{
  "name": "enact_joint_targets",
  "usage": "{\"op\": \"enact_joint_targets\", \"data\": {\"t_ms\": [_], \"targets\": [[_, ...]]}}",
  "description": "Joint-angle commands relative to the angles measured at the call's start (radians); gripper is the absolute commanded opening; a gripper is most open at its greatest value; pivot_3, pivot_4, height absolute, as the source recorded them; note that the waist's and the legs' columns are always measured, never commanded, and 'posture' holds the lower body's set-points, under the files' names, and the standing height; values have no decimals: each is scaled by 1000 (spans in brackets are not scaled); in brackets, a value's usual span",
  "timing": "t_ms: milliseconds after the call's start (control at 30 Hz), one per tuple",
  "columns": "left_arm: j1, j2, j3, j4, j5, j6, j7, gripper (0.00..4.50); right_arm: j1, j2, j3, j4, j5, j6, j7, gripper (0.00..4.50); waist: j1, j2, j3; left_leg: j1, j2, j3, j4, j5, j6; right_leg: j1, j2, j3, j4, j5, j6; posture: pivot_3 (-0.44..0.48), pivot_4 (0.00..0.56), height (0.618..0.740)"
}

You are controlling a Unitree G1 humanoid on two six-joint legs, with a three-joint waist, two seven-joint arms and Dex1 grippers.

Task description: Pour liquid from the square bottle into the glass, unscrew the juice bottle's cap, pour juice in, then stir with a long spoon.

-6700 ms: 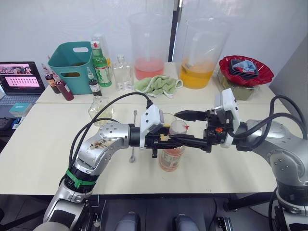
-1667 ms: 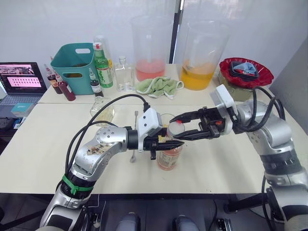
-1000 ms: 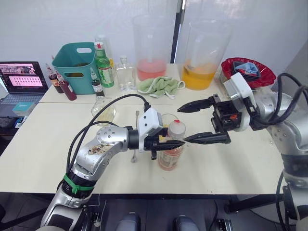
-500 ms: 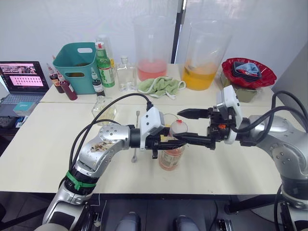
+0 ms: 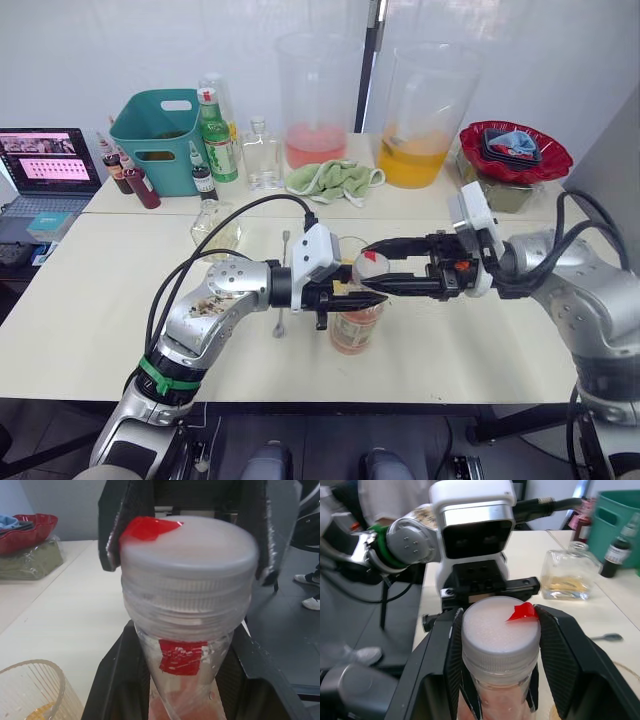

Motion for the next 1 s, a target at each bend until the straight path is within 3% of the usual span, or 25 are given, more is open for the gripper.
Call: {"op": "enact_joint_targets", "data": {"t_ms": [33,133,300,367,533,667,800,1000], "targets": [[26,6,-26,7,23,0,1,1258,-114,17,82,107,-51,-98,217,1677,-2,0,0,0,0,0,0,0,0,0,0,0,0,0,0,0,150,740],[27,4,-26,5,28,-1,7,1258,-218,42,131,235,-80,-145,342,1677,-1,0,0,0,1,0,0,0,0,0,0,0,0,0,0,0,150,740],[34,9,-25,-10,27,5,16,1258,-343,10,261,423,-72,-270,371,1677,-3,0,0,0,2,-1,0,0,0,-1,0,0,1,0,0,0,150,740],[34,13,-23,-20,23,10,20,1258,-387,-27,297,456,-22,-263,371,2701,-4,0,0,0,2,-1,0,0,0,-1,0,0,1,0,0,0,150,740],[22,13,-14,-16,23,14,21,1258,-418,-101,315,441,69,-247,371,4285,0,0,0,0,2,-4,0,0,0,-1,-1,0,1,0,0,0,150,740],[9,15,-7,7,28,5,13,1258,-383,-129,228,373,100,-172,371,4450,-1,0,0,0,2,-8,0,0,0,-1,-1,0,1,0,0,0,150,740],[4,5,-16,7,26,6,12,1258,-202,-154,83,150,110,-90,189,4450,4,0,0,-1,1,-10,0,0,0,-1,-1,-1,1,0,0,0,150,740],[-10,-8,-26,17,23,5,0,1258,18,-75,-67,-99,131,38,-175,4450,4,0,0,-2,1,-10,0,0,0,-2,-1,0,2,0,0,0,150,740]]}}
